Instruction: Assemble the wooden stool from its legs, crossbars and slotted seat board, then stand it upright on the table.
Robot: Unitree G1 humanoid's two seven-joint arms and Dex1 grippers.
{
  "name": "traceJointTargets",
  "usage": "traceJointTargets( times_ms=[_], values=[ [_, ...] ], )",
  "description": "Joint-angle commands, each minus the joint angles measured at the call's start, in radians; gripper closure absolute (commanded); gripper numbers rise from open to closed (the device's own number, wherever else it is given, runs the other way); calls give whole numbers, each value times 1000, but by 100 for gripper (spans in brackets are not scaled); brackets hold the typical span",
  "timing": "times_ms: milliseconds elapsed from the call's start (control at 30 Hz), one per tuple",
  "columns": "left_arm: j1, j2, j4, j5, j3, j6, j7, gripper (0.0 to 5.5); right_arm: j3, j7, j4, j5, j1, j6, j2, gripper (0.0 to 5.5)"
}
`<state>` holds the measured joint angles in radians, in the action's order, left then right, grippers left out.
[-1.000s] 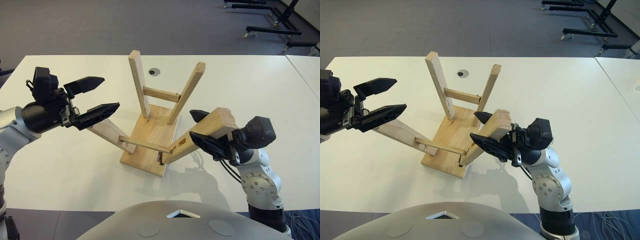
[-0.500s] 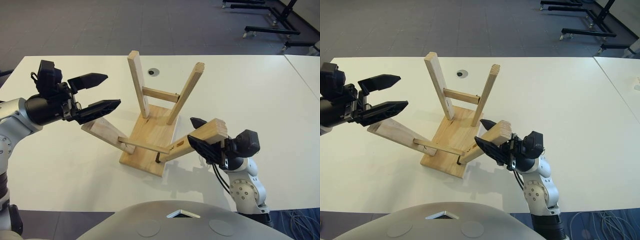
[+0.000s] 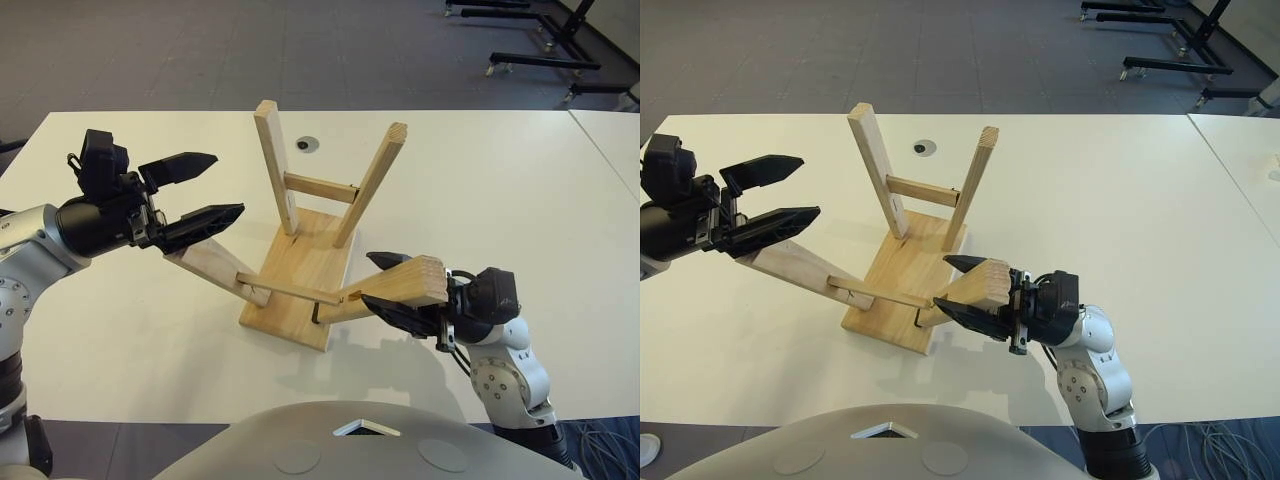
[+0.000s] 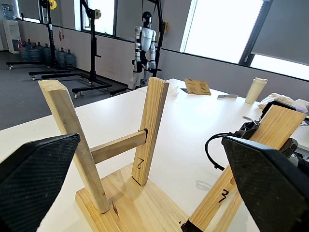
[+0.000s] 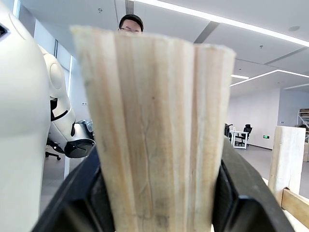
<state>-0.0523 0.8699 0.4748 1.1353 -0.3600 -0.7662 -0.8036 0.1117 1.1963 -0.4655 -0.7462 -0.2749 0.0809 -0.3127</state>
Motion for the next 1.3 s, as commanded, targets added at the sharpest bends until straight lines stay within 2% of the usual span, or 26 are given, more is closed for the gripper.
traceJointTargets(
  times_ms=[33,233,600,1300],
  values=[
    [8,-2,12,-20,5,-5,0,10,31,2,-6,29,-16,-3,-20,345],
    [35,-13,31,-23,3,-6,5,10,72,-1,1,41,-41,17,-24,345],
    [40,-7,39,-15,-6,-13,9,10,138,-76,-38,191,-64,139,-33,345],
    [33,-8,67,10,12,-31,22,10,196,-140,31,184,-87,235,-44,345]
  ],
)
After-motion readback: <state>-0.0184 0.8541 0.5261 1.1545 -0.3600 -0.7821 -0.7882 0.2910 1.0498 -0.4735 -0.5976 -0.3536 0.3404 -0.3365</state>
